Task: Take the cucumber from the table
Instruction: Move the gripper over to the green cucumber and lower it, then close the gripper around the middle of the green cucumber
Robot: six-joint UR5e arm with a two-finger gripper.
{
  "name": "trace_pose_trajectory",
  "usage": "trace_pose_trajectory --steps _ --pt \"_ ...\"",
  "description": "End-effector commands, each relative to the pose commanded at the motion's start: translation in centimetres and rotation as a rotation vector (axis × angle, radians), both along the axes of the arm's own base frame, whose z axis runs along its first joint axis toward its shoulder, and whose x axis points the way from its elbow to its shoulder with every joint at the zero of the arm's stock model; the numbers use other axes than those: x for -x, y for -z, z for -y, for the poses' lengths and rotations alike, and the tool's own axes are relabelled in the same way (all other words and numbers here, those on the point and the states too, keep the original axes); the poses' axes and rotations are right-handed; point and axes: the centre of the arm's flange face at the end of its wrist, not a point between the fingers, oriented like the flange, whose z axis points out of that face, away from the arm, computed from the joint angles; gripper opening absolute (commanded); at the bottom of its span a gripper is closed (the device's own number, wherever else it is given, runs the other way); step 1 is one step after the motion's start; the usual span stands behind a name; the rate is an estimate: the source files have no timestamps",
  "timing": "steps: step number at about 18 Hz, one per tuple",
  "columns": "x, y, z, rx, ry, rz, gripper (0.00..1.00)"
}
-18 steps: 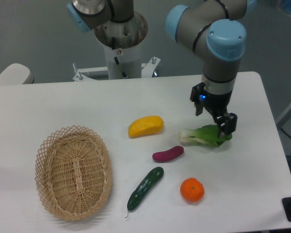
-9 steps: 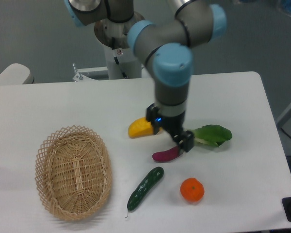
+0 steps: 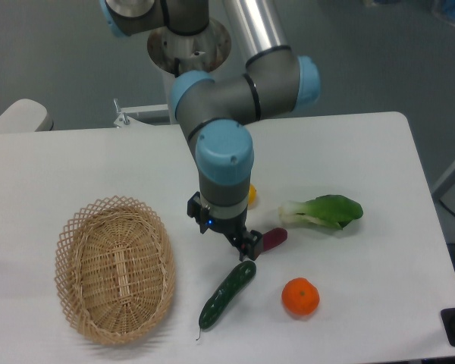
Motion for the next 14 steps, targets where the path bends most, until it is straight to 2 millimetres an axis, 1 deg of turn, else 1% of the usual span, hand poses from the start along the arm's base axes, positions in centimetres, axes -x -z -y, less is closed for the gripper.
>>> trace_pose_trajectory --steps 2,3,5,6,9,14 --pt "0.9 1.2 -0.4 0.002 -0.003 0.004 1.0" --pt "1.2 2.2 -0.4 0.014 -0.005 0.01 1.0" --pt "1.5 3.4 -0.8 0.007 0.003 -0.007 1.0" --pt "1.8 3.5 -0.9 0.002 0.002 -0.018 1.0" --pt "1.6 4.3 -0.8 0.01 0.001 -0.012 1.0" --pt "1.9 5.8 -1.1 0.009 -0.001 -0.013 1.0"
